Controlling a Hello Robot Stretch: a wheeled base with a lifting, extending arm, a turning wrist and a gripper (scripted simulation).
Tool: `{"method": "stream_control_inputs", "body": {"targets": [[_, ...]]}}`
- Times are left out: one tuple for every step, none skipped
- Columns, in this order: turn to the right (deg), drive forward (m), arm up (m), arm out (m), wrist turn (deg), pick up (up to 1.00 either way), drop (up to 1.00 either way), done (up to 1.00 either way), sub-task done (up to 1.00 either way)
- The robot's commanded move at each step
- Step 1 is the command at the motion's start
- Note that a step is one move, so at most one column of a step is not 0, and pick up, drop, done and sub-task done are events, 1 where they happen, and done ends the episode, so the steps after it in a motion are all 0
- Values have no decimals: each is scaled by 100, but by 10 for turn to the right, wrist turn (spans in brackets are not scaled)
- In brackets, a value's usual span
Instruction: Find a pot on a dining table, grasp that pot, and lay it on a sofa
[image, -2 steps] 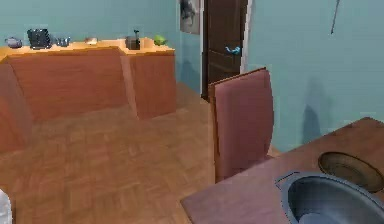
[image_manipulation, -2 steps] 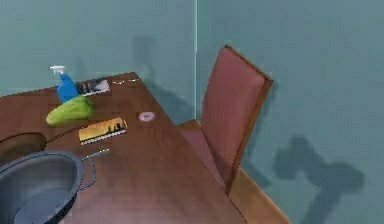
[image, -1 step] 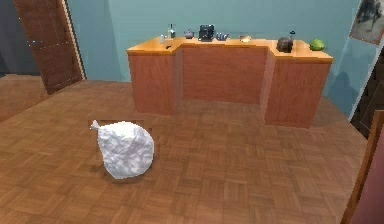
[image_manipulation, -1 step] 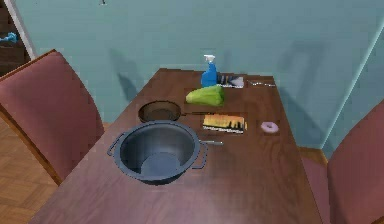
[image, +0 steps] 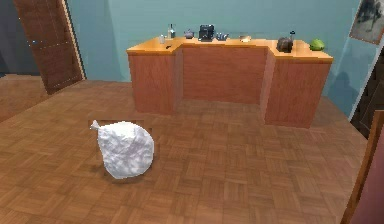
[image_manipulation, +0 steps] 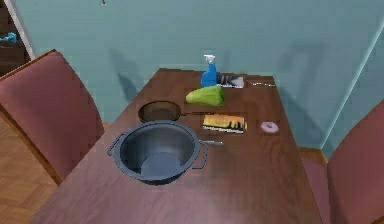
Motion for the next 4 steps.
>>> {"method": "stream_control_inputs", "body": {"targets": [[0, 0, 38, 0, 0, 0, 0, 0, 0], [0, 0, 0, 14, 0, 0, 0, 0, 0], [0, 0, 0, 0, 450, 0, 0, 0, 0], [0, 0, 0, 0, 450, 0, 0, 0, 0]]}}
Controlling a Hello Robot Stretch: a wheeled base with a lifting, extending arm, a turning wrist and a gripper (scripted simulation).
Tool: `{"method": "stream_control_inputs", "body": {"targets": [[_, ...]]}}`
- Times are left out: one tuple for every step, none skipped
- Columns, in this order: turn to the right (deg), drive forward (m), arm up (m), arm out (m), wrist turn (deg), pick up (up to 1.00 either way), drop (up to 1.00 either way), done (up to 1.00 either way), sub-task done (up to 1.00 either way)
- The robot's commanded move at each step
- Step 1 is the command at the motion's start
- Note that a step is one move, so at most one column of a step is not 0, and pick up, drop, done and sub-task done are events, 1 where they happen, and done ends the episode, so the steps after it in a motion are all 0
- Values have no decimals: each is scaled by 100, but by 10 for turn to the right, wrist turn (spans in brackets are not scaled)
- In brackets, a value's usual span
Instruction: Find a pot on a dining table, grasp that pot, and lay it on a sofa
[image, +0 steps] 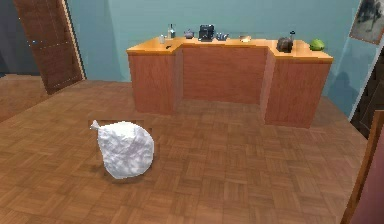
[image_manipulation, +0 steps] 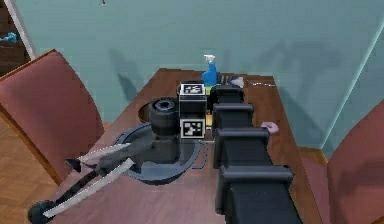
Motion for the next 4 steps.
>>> {"method": "stream_control_inputs", "body": {"targets": [[0, 0, 0, 0, 450, 0, 0, 0, 0], [0, 0, 0, 0, 240, 0, 0, 0, 0], [0, 0, -22, 0, 0, 0, 0, 0, 0], [0, 0, 0, 0, 0, 100, 0, 0, 0]]}}
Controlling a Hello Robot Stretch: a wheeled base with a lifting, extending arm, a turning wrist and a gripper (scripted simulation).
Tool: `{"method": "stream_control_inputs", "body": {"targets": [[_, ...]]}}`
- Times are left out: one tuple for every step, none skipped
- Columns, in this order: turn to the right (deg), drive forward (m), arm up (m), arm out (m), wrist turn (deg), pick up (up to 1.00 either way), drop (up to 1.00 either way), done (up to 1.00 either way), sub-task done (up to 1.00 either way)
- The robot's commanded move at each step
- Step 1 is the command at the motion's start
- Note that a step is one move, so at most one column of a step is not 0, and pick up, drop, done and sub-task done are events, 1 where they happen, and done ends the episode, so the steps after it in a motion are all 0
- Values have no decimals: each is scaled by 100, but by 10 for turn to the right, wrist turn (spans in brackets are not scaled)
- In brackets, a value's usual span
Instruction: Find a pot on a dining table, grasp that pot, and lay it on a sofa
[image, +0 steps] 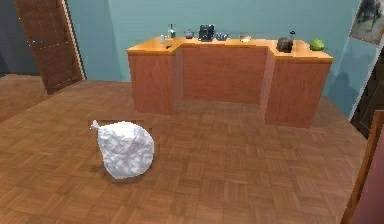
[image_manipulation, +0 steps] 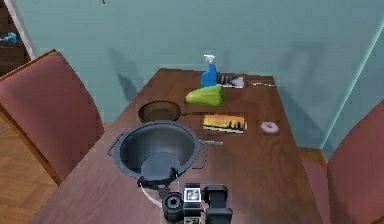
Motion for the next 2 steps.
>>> {"method": "stream_control_inputs", "body": {"targets": [[0, 0, 10, 0, 0, 0, 0, 0, 0], [0, 0, 12, 0, 0, 0, 0, 0, 0]]}}
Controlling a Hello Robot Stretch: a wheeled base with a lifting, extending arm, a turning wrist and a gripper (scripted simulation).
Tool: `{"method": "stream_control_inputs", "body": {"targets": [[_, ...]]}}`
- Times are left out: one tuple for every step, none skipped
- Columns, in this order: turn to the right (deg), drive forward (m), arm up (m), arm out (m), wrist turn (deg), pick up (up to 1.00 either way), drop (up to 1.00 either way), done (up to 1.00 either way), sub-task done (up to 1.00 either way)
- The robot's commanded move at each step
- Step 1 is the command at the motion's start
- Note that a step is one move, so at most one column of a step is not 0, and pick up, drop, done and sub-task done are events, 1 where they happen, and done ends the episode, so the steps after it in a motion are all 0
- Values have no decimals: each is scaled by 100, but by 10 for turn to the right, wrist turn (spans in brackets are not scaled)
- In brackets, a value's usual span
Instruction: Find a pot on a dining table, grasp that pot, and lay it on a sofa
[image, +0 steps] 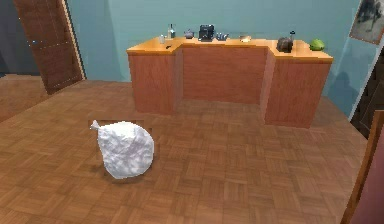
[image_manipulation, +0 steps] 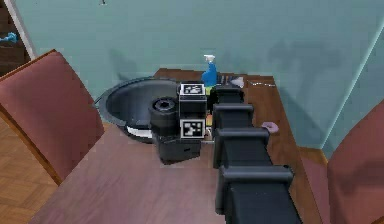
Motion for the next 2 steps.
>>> {"method": "stream_control_inputs", "body": {"targets": [[0, 0, 0, 0, -450, 0, 0, 0, 0], [0, 0, 0, 0, -450, 0, 0, 0, 0]]}}
